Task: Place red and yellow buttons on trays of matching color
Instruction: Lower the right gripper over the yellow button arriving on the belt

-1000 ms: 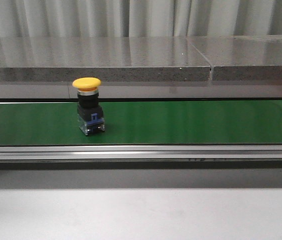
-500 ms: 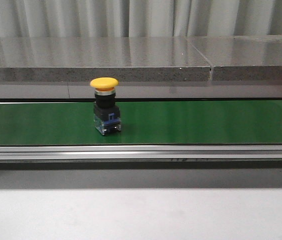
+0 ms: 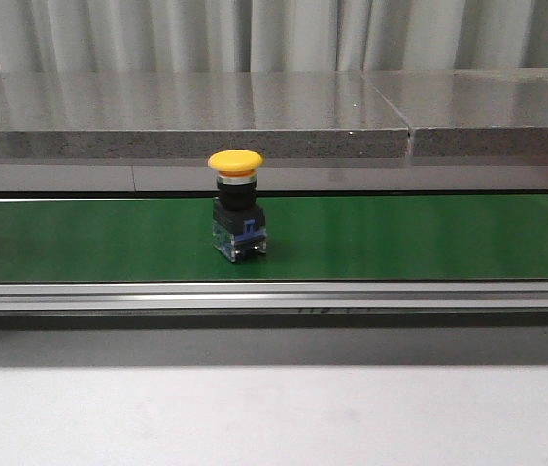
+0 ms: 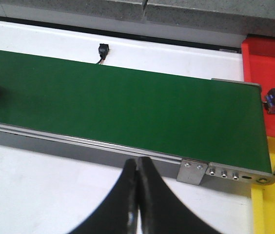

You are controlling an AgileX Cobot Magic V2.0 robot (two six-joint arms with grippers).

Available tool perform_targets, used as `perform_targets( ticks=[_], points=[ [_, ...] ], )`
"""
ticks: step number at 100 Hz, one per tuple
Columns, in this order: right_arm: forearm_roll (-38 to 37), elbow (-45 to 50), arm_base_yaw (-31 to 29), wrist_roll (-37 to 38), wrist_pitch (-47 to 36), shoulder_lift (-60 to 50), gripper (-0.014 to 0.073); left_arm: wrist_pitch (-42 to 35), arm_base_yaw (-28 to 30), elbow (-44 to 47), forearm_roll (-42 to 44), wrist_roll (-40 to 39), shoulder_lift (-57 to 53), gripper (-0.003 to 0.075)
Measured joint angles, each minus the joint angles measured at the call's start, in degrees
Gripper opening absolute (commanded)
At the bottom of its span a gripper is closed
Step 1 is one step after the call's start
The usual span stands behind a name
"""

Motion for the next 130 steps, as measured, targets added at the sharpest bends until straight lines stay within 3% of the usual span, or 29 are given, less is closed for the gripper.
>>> perform_targets(
  ticks=[35, 48, 57, 72, 79, 96, 130],
  points=[
    [0.0, -10.03, 7.07, 0.0, -0.44, 16.02, -0.0067, 0.14, 0.0, 0.08, 0.34, 0.0, -0.3, -0.0021],
    [0.78, -14.63, 8.81, 0.0, -0.44, 23.21, -0.003, 0.22, 0.0, 0.08, 0.34, 0.0, -0.3, -0.0021],
    [1.33, -18.09, 10.08, 0.0, -0.13, 28.47, 0.0117, 0.22, 0.0, 0.08, 0.34, 0.0, -0.3, -0.0021],
    [1.96, -23.91, 12.8, 0.0, 2.92, 37.09, 0.0545, 0.22, 0.0, 0.08, 0.34, 0.0, -0.3, -0.0021],
    [2.28, -26.38, 13.86, 0.0, 3.93, 40.49, 0.0671, 0.22, 0.0, 0.08, 0.34, 0.0, -0.3, -0.0021],
    [2.61, -32.78, 16.17, 0.0, 7.73, 48.35, 0.0617, 0.22, 0.0, 0.08, 0.34, 0.0, -0.3, -0.0021],
    [3.34, -47.53, 19.93, -2.49, 21.6, 65.22, 0.0615, 0.22, 0.0, 0.08, 0.34, 0.0, -0.3, -0.0021]
  ],
)
